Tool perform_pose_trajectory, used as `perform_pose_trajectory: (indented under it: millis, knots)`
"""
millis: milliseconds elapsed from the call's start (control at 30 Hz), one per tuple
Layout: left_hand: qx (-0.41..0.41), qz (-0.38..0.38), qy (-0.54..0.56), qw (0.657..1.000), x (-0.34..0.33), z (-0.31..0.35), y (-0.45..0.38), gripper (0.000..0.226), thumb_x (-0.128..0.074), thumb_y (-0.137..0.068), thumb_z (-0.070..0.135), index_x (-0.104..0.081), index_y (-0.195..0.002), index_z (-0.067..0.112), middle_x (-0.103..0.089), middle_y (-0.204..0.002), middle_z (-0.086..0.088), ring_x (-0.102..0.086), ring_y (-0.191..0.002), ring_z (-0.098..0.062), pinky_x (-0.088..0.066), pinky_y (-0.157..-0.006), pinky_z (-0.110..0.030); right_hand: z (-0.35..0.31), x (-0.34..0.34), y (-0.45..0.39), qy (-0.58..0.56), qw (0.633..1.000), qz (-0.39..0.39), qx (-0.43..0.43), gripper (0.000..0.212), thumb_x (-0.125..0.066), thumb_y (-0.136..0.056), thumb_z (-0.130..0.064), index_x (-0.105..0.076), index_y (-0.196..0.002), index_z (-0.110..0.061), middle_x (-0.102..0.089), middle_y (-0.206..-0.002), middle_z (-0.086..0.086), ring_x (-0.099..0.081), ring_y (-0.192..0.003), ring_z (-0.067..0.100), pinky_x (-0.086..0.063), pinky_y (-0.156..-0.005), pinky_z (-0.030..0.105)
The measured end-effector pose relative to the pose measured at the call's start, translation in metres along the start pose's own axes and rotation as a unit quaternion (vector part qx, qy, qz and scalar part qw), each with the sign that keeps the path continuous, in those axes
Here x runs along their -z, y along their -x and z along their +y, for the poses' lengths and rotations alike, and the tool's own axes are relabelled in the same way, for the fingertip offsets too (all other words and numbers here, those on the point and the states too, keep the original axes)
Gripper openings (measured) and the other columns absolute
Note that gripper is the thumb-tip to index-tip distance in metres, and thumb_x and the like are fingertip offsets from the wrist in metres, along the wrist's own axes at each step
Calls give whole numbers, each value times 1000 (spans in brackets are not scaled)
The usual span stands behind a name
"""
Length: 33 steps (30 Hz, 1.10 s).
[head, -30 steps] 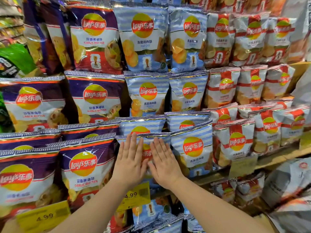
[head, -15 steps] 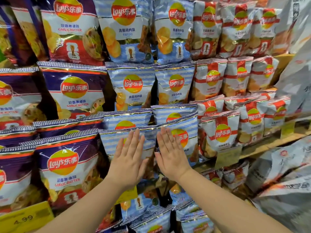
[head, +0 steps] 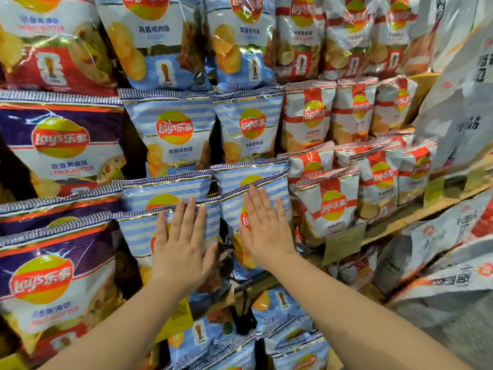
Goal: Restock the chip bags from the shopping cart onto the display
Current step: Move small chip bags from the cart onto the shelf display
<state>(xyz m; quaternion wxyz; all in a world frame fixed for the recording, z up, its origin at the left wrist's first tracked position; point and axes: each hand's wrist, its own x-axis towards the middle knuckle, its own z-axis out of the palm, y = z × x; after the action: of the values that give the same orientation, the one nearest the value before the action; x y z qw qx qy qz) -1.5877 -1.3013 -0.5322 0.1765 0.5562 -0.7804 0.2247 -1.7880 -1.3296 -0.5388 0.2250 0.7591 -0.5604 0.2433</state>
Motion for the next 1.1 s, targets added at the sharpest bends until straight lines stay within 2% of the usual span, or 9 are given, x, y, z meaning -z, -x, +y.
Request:
perform_pose_trajectory:
  millis: [167, 300, 433, 533, 600, 733, 800, 900, 1100]
  knots:
    - [3, -6, 8, 1000, -1, -4, 1, 70, -12, -95, 53, -16, -149, 8, -4, -159, -11, -6, -147, -29, -1, -117, -51, -6, -2, -8, 15, 999, -12, -35, 71, -19, -97, -45, 13, -150, -12, 22, -157, 2, 16, -146, 17, -4, -116, 46]
    - [0, 17, 25, 1000, 7, 2, 1, 71, -10, -96, 53, -12, -150, 7, 2, -159, -8, -3, -147, -26, 2, -118, -48, 17, 23, 0, -38, 998, 9, -49, 61, -7, -102, -45, 12, -151, -14, 22, -157, -1, 14, -146, 15, 8, -118, 40]
    - [-70, 51, 62, 994, 16, 27, -3, 69, -19, -96, 49, -7, -151, 9, 6, -160, -5, 2, -147, -21, 2, -119, -43, 63, 43, 8, -25, 983, -15, -180, 66, -20, -98, -39, 1, -150, -4, 3, -156, 12, 19, -144, 14, 15, -116, 33]
    - [-112, 34, 82, 990, 12, 53, -10, 69, -18, -97, 48, -10, -150, 6, 6, -159, -8, 2, -147, -23, -3, -118, -41, 89, 48, 12, -9, 965, -99, -245, 72, -4, -89, -50, 17, -144, -8, 19, -153, 9, 27, -140, 14, 22, -113, 30]
    - [-110, 23, 89, 990, 6, 67, -18, 68, -14, -98, 48, -10, -150, 6, 8, -159, -9, 3, -147, -25, -4, -117, -40, 102, 48, 8, -27, 962, -138, -232, 71, 7, -82, -53, 20, -141, -15, 26, -150, -1, 29, -137, 12, 29, -108, 26]
    - [-80, -6, 95, 992, -6, 82, -35, 70, -10, -97, 52, -9, -151, 8, -4, -158, -16, 1, -146, -29, -3, -115, -41, 121, 39, -12, -35, 968, -142, -202, 63, 4, -85, -53, 14, -141, -24, 22, -149, -11, 27, -136, 7, 33, -102, 24]
    - [-68, -14, 93, 993, -11, 86, -39, 71, -9, -97, 55, -12, -151, 9, -12, -157, -19, -6, -145, -33, -5, -115, -44, 126, 32, -19, -35, 967, -156, -196, 61, 3, -85, -52, 18, -139, -27, 24, -150, -10, 30, -134, 7, 29, -105, 29]
    - [-61, -11, 96, 993, -18, 89, -42, 72, -10, -96, 56, -13, -151, 9, -15, -156, -21, -8, -144, -37, -4, -115, -47, 126, 24, -23, -38, 966, -164, -194, 66, 11, -79, -55, 20, -139, -28, 29, -146, -11, 29, -136, 9, 22, -111, 37]
    - [-61, -11, 92, 994, -24, 89, -43, 73, -12, -95, 57, -9, -152, 11, -7, -157, -19, -4, -145, -36, -3, -115, -47, 128, 21, -28, -11, 960, -201, -196, 57, -6, -98, -44, 18, -145, -24, 26, -155, -3, 26, -142, 17, 18, -114, 42]
